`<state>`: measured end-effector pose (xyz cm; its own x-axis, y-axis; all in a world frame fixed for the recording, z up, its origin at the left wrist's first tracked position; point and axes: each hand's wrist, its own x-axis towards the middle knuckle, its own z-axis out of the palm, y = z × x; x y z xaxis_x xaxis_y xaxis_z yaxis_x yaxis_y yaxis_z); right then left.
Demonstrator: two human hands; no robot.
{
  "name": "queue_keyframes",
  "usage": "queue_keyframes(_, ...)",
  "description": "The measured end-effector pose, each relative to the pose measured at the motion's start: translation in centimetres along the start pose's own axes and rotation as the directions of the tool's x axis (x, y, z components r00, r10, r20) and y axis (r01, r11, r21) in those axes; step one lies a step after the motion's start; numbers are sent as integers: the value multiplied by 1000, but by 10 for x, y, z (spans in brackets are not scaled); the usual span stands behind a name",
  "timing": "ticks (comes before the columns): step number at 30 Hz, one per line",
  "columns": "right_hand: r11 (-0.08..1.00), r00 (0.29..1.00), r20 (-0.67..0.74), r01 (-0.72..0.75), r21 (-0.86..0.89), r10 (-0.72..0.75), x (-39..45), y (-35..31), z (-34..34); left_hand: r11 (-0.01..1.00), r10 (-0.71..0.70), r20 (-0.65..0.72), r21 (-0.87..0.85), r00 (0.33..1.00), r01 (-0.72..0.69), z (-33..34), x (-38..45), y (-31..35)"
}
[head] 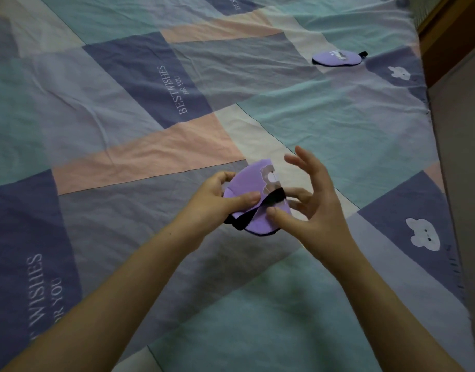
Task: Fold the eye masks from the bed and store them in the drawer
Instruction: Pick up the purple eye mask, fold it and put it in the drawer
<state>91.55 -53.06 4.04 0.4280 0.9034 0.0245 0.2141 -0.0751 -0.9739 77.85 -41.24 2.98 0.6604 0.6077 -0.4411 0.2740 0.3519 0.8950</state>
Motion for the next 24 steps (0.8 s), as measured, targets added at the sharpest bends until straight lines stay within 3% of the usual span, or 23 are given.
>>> queue_keyframes(3,996,990,134,40,-75,-30,7,-9,-8,999,-21,59,47,998,18,-9,-2,6)
queue_keyframes(5,994,987,154,62,-86,-48,9,-13,-6,999,2,94,39,996,-6,-11,-5,11)
queue_keyframes(10,999,1000,-4,26,-45,-26,10,-10,3,999,-2,62,41,998,0,-12,-11,9)
queue_keyframes(18,999,994,-103,33,4,-32,4,1,18,997,72,95,4,993,-72,-21,-15,-5)
queue_keyframes(24,990,998,-3,70,123,-70,4,5,21,994,108,124,-3,986,-109,-26,-17,-4)
